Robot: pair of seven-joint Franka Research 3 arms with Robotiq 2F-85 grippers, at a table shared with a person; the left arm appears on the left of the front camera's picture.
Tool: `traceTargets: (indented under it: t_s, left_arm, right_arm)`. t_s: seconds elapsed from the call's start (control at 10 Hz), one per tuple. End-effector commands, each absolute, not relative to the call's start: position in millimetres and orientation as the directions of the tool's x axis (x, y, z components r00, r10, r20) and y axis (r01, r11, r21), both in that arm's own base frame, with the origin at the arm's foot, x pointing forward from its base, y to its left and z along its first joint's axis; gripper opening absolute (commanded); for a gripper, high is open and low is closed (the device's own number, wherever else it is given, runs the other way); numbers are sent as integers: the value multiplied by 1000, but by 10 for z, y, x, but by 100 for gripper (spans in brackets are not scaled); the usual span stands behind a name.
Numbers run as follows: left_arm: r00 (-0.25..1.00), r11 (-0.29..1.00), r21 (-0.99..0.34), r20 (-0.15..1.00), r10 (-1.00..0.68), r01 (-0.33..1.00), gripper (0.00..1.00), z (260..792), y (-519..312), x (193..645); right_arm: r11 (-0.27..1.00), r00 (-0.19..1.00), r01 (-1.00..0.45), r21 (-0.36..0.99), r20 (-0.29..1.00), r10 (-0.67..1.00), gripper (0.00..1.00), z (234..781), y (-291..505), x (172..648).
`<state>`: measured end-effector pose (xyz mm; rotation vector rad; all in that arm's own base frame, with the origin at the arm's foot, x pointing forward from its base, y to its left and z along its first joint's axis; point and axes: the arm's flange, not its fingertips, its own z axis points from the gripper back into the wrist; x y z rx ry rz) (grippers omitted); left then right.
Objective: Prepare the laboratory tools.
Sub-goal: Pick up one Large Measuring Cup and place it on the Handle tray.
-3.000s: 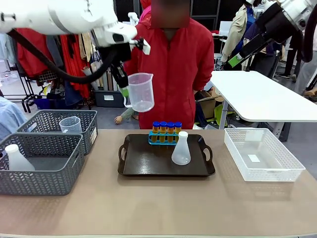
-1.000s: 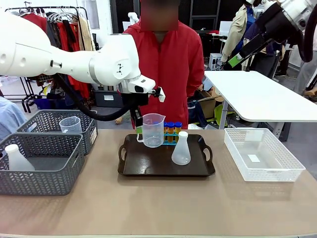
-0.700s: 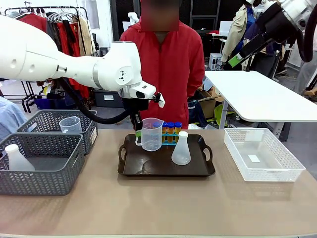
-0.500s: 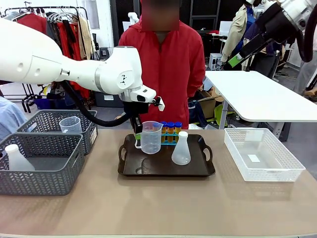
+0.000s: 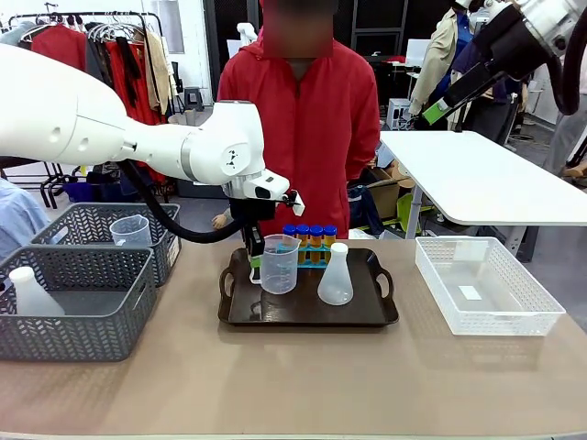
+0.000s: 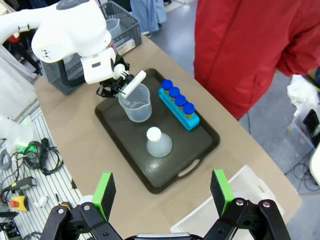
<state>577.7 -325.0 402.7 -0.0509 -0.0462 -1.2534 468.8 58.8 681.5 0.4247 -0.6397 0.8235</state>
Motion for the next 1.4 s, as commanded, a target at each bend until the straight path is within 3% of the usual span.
traceTargets:
  t_s: [0.0,0.1,0.5,0.6,1.3]
  left_arm:
    - [327,327,-9,49,-944,945,7,4047,-3237,5783]
    - [331,331,-10,43,-943,944,17,4030,-3246,5790]
    - [339,339,-13,31,-940,941,89,4014,-3235,5769]
    - [337,337,-12,29,-941,941,100,4033,-3218,5751]
    - [336,339,20,94,-937,940,100,4519,-3078,5504]
  right_arm:
    - [612,510,-783,111,677,531,100,6819,590,4678]
    - [612,510,-783,111,677,531,100,6819,590,4678]
    - [612,510,-783,111,677,531,100,6819,590,4678]
    - [612,510,-783,111,677,531,100,6819,590,4678]
    - [612,510,-783,111,677,531,100,6819,590,4678]
